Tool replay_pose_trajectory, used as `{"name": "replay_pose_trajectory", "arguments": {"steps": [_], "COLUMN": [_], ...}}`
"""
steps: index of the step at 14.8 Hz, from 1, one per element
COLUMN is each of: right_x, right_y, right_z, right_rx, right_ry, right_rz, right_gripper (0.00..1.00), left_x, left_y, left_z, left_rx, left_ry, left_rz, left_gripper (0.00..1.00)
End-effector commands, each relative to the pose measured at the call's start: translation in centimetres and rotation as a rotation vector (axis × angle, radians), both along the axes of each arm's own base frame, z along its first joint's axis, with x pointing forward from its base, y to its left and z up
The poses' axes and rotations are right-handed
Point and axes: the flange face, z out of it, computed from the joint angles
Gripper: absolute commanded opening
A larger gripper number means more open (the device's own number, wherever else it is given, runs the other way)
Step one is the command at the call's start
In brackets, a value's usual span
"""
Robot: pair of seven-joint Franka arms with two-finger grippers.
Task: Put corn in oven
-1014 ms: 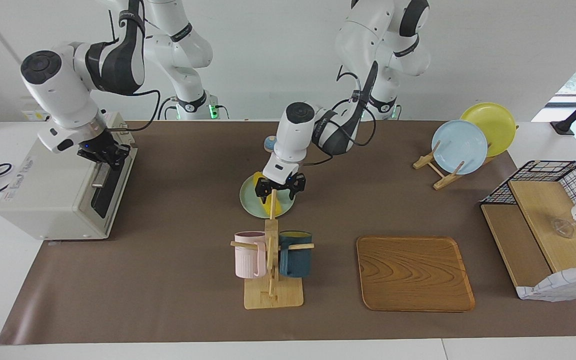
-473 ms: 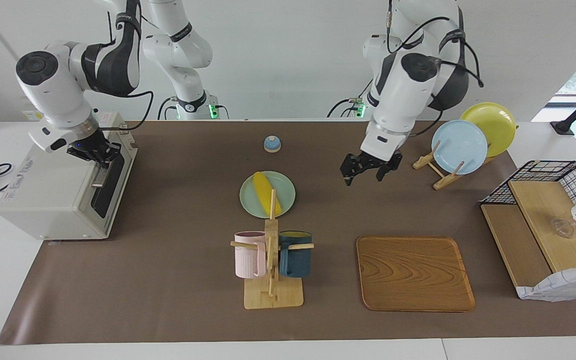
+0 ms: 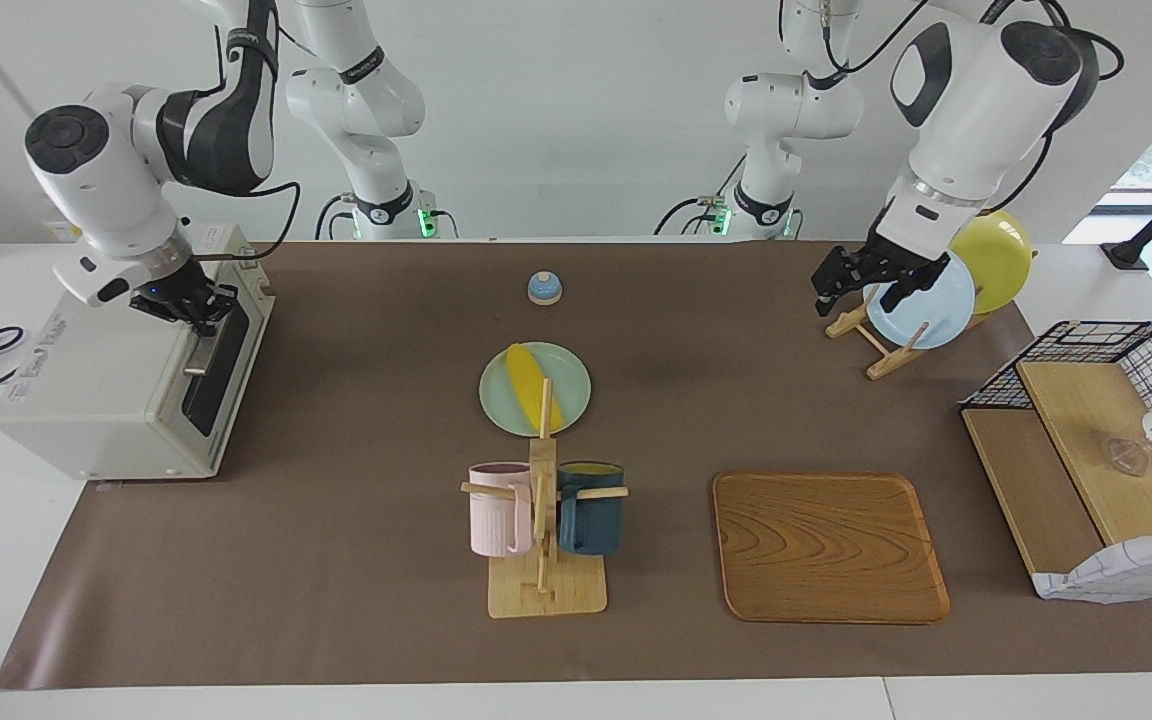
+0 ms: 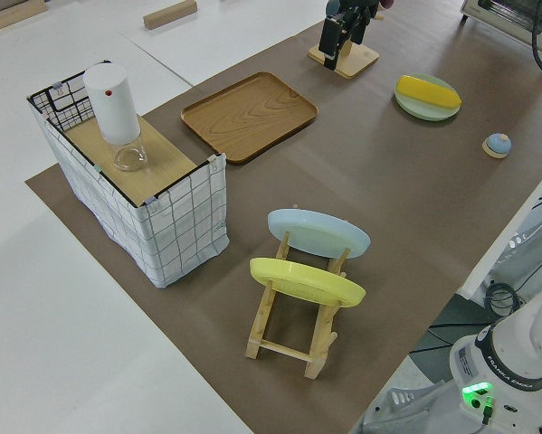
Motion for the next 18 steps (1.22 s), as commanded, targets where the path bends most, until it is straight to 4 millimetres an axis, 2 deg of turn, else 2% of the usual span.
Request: {"name": "replay_pose_trajectory", "arguments": {"steps": [1,2,3,4,6,8,11,12,14,16,18], "right_x": [-0.5,-0.3,-0.1,0.2,0.1,0.0,0.9,1.1,1.7,2.0,1.6], "right_y": [0.5,0.7,1.8,2.9,3.5,3.7,4.6,4.7,5.2,6.1,7.2], "right_z": [-1.6,-1.8,-2.2,-2.3,-3.5,-5.3,-7.3,-8.1,-9.5,-10.9,-12.8], "right_rx": [0.001,0.002,0.004,0.0,0.001,0.005,0.03,0.041,0.058,0.062,0.064], "right_ry": [-0.026,-0.033,-0.033,-0.037,-0.05,-0.07,-0.09,-0.094,-0.098,-0.116,-0.133], "right_rz": [0.032,0.036,0.037,0.018,0.022,0.029,0.029,0.023,0.021,0.013,0.01], "right_gripper": [0.0,0.0,0.0,0.0,0.0,0.0,0.0,0.0,0.0,0.0,0.0], "left_x": [-2.0,-2.4,-3.1,-3.8,-4.1,-2.6,-0.5,0.1,-0.2,-0.6,-0.6], "left_y": [2.6,3.3,3.9,3.2,2.3,2.4,2.6,2.5,1.5,1.4,1.3], "left_z": [1.4,1.5,2.1,2.2,2.1,2.4,4.6,4.8,5.2,3.7,4.0], "left_rx": [0.066,0.067,0.07,0.074,0.077,0.07,0.045,0.044,0.047,0.054,0.05], "left_ry": [0.028,0.046,0.06,0.09,0.105,0.093,0.075,0.069,0.058,0.081,0.085], "left_rz": [-0.061,-0.069,-0.065,-0.069,-0.081,-0.063,-0.045,-0.047,-0.064,-0.08,-0.08], "left_gripper": [1.0,1.0,1.0,1.0,1.0,1.0,1.0,1.0,1.0,1.0,1.0]}}
